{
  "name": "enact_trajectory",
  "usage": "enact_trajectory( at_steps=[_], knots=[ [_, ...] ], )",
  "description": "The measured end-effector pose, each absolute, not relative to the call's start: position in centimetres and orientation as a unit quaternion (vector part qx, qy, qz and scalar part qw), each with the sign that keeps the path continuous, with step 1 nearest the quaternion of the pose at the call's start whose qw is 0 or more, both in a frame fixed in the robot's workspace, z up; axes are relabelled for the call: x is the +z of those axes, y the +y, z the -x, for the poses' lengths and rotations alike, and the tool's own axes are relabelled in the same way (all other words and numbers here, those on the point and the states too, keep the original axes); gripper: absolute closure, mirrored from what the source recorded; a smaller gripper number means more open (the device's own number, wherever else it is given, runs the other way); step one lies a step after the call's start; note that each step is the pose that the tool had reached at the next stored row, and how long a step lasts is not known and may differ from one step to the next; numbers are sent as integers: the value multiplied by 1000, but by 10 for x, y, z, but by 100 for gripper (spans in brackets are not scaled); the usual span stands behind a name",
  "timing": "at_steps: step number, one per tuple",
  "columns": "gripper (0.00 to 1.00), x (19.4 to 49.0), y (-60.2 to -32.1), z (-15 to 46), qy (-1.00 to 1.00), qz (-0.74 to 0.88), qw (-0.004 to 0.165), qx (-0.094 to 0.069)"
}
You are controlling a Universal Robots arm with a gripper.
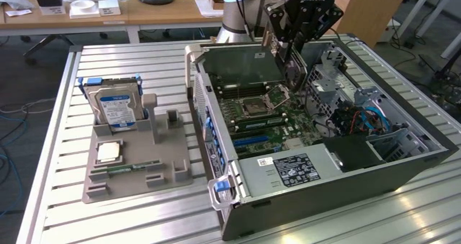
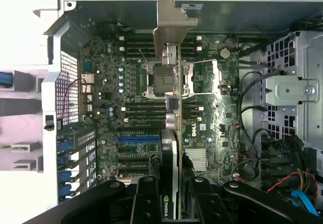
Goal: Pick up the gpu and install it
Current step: 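Pick up the gpu and move the gpu toward the slot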
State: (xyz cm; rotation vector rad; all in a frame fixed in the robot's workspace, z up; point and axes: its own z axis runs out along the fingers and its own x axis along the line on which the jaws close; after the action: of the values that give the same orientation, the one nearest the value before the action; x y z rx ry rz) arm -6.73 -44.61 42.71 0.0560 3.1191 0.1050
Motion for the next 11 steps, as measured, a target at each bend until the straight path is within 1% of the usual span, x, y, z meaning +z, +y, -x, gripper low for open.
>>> enact_trajectory(
  at_steps=[11],
  knots=[
    [73, 427, -446, 58, 999, -18, 10, 34]
  ],
)
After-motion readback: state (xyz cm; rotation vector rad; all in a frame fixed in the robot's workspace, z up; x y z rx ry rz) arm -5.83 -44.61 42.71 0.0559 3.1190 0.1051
